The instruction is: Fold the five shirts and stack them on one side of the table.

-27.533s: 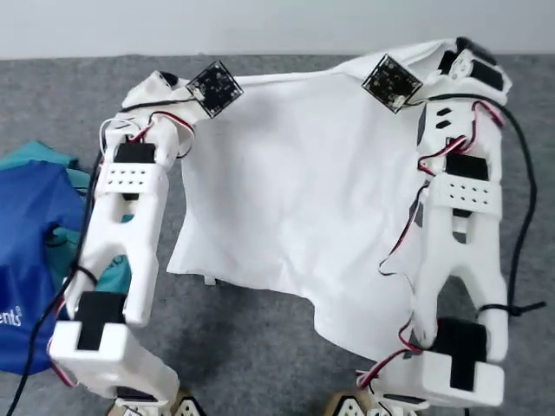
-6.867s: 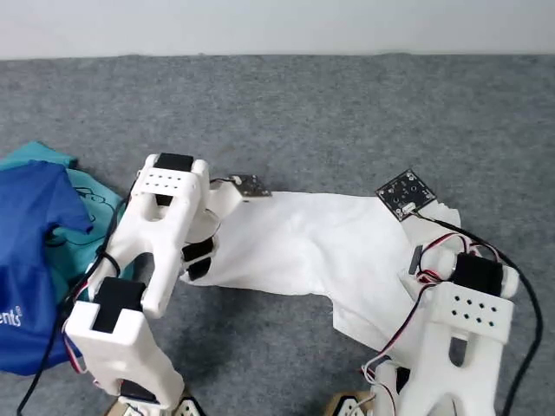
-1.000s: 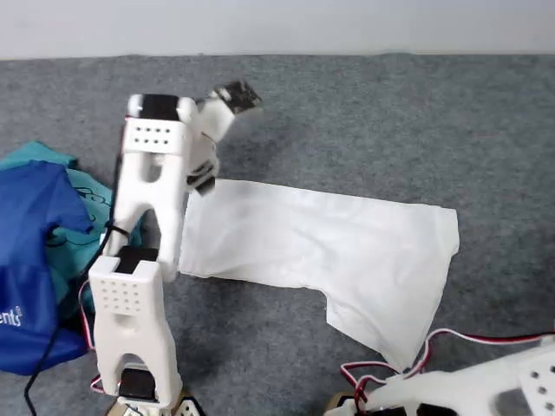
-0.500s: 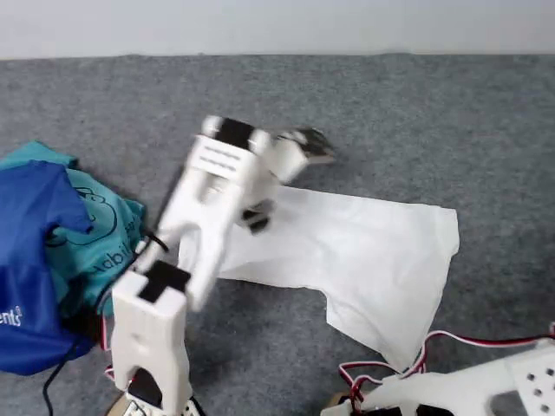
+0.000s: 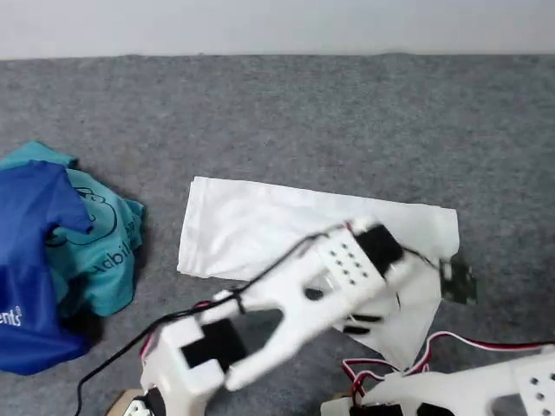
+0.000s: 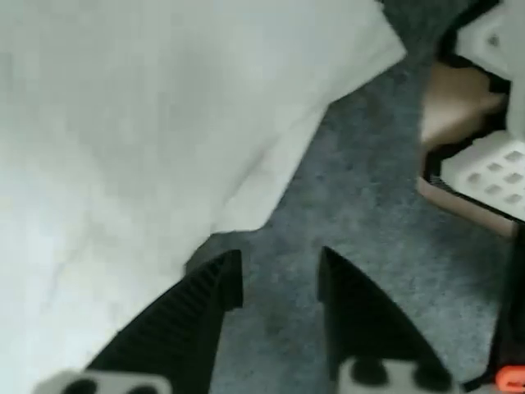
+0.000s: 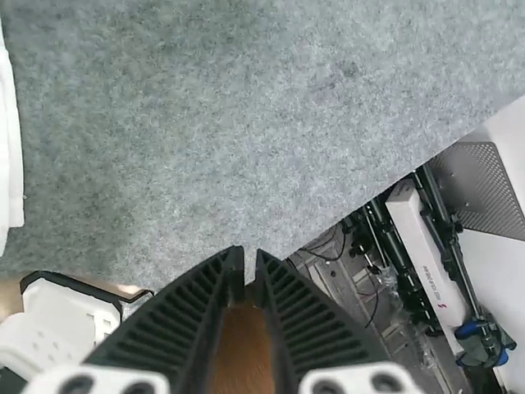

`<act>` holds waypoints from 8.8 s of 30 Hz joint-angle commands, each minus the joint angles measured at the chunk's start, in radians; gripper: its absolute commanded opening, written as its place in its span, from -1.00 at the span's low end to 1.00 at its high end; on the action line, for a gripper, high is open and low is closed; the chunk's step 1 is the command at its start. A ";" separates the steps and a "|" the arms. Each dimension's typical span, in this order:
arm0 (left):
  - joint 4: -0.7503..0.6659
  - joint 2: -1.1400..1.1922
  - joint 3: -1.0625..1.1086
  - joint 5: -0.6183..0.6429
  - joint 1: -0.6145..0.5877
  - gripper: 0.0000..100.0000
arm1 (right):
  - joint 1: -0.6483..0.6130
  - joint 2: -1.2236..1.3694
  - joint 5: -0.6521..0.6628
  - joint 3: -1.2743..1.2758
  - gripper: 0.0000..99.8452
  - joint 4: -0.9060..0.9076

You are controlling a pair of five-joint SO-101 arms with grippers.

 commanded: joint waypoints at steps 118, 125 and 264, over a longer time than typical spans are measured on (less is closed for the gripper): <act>0.029 0.479 -0.977 0.120 -0.319 -0.59 | 0.004 -0.019 0.075 -0.103 -0.92 0.031; 0.029 0.328 -0.777 0.115 -0.318 -0.59 | 0.004 -0.019 0.075 -0.103 -0.92 0.031; -0.055 -0.190 -0.269 0.365 -0.311 -0.97 | 0.038 -0.104 0.074 -0.032 -0.93 0.021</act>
